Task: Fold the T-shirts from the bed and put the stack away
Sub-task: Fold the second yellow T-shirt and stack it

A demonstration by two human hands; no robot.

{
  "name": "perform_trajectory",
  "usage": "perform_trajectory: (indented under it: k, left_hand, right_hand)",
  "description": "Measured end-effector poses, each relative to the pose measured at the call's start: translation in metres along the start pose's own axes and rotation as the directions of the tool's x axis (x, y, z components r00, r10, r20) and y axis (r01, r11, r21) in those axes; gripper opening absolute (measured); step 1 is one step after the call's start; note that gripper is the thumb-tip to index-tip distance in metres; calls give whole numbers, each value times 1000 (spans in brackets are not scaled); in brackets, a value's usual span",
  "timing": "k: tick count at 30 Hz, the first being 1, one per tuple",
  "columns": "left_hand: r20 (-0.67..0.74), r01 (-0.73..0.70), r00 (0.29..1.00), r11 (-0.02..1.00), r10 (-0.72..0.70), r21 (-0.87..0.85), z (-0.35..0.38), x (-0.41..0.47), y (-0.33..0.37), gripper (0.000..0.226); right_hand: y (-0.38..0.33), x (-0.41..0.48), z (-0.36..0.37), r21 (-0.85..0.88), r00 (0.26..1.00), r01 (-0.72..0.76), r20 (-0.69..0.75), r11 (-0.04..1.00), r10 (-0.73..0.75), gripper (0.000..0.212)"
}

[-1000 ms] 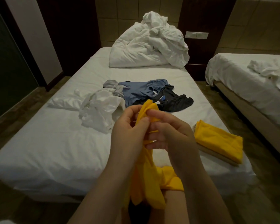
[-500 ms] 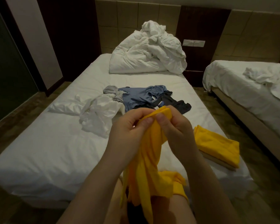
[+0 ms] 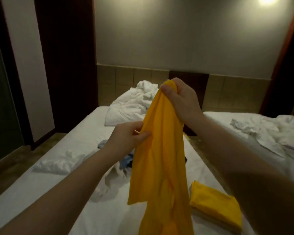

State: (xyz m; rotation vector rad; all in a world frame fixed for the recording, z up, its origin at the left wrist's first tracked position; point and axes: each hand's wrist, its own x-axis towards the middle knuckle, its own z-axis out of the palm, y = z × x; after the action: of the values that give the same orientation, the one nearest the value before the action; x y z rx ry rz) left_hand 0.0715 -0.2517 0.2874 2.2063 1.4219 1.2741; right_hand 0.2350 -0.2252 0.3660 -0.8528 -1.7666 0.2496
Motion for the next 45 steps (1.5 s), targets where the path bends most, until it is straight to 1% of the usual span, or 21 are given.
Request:
perform_trajectory:
  k: [4, 5, 7, 8, 10, 13, 17, 20, 21, 23, 25, 27, 28, 29, 31, 35, 37, 39, 42, 44, 45]
  left_hand:
    - [-40, -27, 999, 999, 26, -35, -5, 22, 13, 3]
    - [-43, -36, 998, 999, 34, -34, -5, 26, 19, 6]
    - [-1, -30, 1000, 998, 30, -46, -2, 34, 26, 24]
    - [41, -5, 999, 998, 8, -70, 1, 37, 29, 31]
    - [93, 58, 995, 989, -45, -136, 6, 37, 31, 34]
    - [29, 98, 995, 963, -94, -250, 11, 35, 31, 36]
    - [-72, 88, 991, 958, -112, -273, 11, 28, 29, 9]
    - [-182, 140, 965, 959, -187, -245, 5, 30, 27, 38]
    - [-221, 147, 954, 958, -203, -247, -1, 33, 28, 42]
    - [-269, 119, 943, 955, -194, -271, -11, 39, 27, 30]
    - [-229, 101, 962, 972, -149, -211, -16, 41, 23, 11]
    - [-124, 99, 987, 995, -102, -34, -14, 40, 17, 12]
    - [-119, 97, 988, 995, -97, -6, -13, 42, 14, 13]
    - [-148, 96, 984, 994, -102, -45, -16, 44, 14, 13]
    - [-240, 56, 967, 990, -87, -132, -28, 54, 22, 15]
    - [-297, -5, 955, 1000, 8, 11, -54, 73, 40, 15]
    - [-305, -27, 951, 995, 55, 97, -67, 78, 40, 16]
    - [-315, -33, 947, 993, 68, 115, -79, 82, 38, 19]
    - [-344, -63, 936, 996, 80, 61, -93, 84, 45, 20]
    - [-278, -74, 958, 997, 75, 13, -104, 82, 49, 18]
    - [-214, -71, 975, 997, 66, -17, -109, 80, 50, 17]
  right_hand:
    - [-20, 30, -27, -75, 997, 77, -18, 994, -78, 16]
    - [-24, 35, -32, -90, 996, 88, -15, 992, -89, 18]
    - [-32, 42, -42, -100, 995, 89, -31, 991, -92, 19]
    - [-35, 44, -47, -97, 995, 83, -49, 992, -88, 15]
    - [-40, 47, -57, -96, 991, 81, -96, 992, -90, 11]
    - [-40, 46, -73, -147, 989, 74, -114, 986, -91, 9]
    - [-28, 39, -95, -236, 988, 46, -134, 971, -80, 16]
    - [-16, 35, -109, -318, 991, -21, -129, 948, -22, 32]
    - [-13, 35, -113, -348, 991, -35, -136, 937, -13, 34]
    - [-10, 36, -121, -411, 982, -63, -187, 909, -17, 40]
    - [-8, 36, -128, -447, 975, -99, -222, 889, -3, 45]
    - [-5, 33, -127, -550, 991, -117, -120, 827, 61, 48]
    - [-4, 32, -127, -600, 994, -106, -73, 793, 78, 49]
    - [-4, 33, -126, -604, 995, -92, -74, 791, 59, 48]
    - [-11, 39, -128, -560, 989, -70, -148, 826, -17, 47]
    - [-24, 51, -135, -647, 975, -12, -178, 762, -136, 47]
    - [-30, 54, -138, -686, 979, 3, -146, 727, -141, 47]
    - [-36, 57, -138, -696, 994, 9, -72, 718, -82, 47]
    - [-51, 61, -138, -506, 998, -48, 2, 861, 57, 39]
    - [-59, 61, -144, -332, 965, -178, 125, 926, 230, 27]
    - [-61, 61, -148, -286, 917, -267, 219, 920, 334, 25]
